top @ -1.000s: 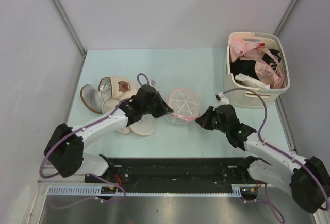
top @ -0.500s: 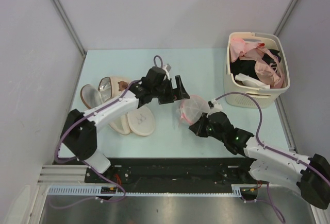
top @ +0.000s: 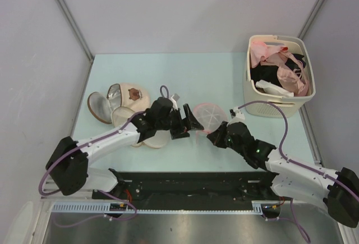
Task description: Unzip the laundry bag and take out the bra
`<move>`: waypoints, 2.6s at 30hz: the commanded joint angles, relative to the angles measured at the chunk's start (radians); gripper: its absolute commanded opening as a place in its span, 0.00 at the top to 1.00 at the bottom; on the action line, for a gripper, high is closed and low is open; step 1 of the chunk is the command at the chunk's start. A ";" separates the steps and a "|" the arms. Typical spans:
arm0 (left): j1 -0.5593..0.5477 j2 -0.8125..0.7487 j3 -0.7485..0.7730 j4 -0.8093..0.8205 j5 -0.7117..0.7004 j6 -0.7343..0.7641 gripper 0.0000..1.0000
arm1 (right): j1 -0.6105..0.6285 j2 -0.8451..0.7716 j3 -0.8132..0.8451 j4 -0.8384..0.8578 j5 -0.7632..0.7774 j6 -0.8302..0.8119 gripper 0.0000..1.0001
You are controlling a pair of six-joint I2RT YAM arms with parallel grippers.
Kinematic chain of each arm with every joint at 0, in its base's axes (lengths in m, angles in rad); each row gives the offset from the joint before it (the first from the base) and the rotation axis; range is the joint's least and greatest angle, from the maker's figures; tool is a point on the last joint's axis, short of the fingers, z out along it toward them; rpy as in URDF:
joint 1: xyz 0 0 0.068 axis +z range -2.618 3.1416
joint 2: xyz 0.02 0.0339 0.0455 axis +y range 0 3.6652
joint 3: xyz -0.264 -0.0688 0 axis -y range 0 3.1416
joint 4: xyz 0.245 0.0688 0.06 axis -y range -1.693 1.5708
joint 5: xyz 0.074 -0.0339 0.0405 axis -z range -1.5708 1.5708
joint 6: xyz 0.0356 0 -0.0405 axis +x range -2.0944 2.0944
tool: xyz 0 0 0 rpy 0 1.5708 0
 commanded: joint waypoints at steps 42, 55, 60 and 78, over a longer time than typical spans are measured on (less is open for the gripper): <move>0.146 0.208 0.174 0.024 0.009 0.058 1.00 | -0.148 -0.146 -0.012 -0.105 -0.112 -0.146 1.00; 0.145 0.034 0.301 -0.284 -0.133 0.236 0.00 | 0.018 -0.048 0.003 -0.010 0.033 0.010 1.00; 0.071 -0.061 0.121 -0.087 -0.073 0.092 0.01 | 0.016 -0.029 0.003 0.012 0.040 0.018 1.00; -0.110 0.177 0.081 0.159 -0.200 -0.173 0.08 | 0.019 -0.041 0.003 -0.040 0.050 0.030 1.00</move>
